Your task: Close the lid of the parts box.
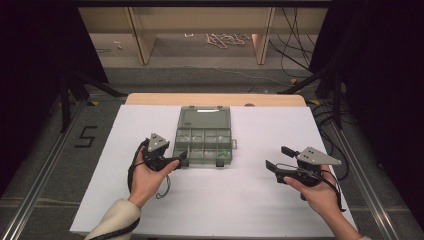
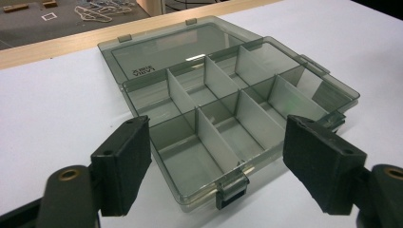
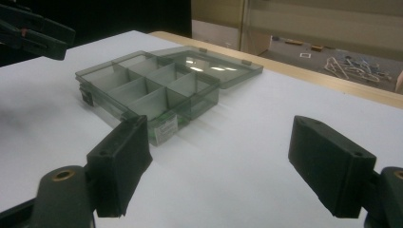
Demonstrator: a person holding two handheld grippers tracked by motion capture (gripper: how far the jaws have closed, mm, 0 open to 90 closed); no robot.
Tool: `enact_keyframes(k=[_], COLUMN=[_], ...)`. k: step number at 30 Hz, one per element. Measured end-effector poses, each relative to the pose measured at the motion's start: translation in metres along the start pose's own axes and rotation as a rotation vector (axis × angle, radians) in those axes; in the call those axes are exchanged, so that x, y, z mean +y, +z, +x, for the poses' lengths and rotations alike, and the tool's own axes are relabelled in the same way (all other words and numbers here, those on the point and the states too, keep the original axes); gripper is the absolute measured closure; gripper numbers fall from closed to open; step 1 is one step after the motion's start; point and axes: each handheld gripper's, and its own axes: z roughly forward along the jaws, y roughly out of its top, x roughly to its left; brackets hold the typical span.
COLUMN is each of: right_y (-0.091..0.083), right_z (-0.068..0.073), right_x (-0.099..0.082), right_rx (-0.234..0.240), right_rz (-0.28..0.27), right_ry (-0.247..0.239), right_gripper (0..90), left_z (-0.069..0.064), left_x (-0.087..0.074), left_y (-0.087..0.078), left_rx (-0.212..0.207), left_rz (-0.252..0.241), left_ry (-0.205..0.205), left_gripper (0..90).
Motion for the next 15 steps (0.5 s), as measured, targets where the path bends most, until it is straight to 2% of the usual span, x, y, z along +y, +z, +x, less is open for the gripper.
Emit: enact_keyframes(k=[4, 5, 7, 10, 11, 15], right_y=[-0.0019, -0.0020, -0.0035, 0.0002, -0.0009, -0.0011], right_z=[0.0000, 0.0008, 0.0012, 0.0026, 0.0026, 0.0042], right_x=[-0.0002, -0.0001, 0.0007, 0.0001, 0.0009, 0.0019], right_rx=[-0.010, -0.011, -0.010, -0.002, -0.015, -0.022], right_rz=[0.005, 0.004, 0.026, -0.014, -0.001, -0.001], right_ry=[0.001, 0.009, 0.000, -0.006, -0.018, -0.024], right_gripper=[22.2, 22.2, 22.2, 22.2, 22.2, 22.2], left_z=[0.0017, 0.0010, 0.0008, 0.0012, 0.0013, 0.0021], left_x=[-0.0010, -0.0013, -0.0016, -0.0020, -0.0022, -0.0023], left_y=[0.0006, 0.0008, 0.0000, -0.0016, -0.0018, -0.0027], left_rx=[0.001, -0.003, -0.003, 0.002, 0.003, 0.008], left_rz=[0.016, 0.007, 0.006, 0.005, 0.005, -0.001], left_ry=[0.015, 0.002, 0.003, 0.003, 0.005, 0.000], left_gripper=[24.7, 24.8, 24.7, 25.1, 25.2, 25.6])
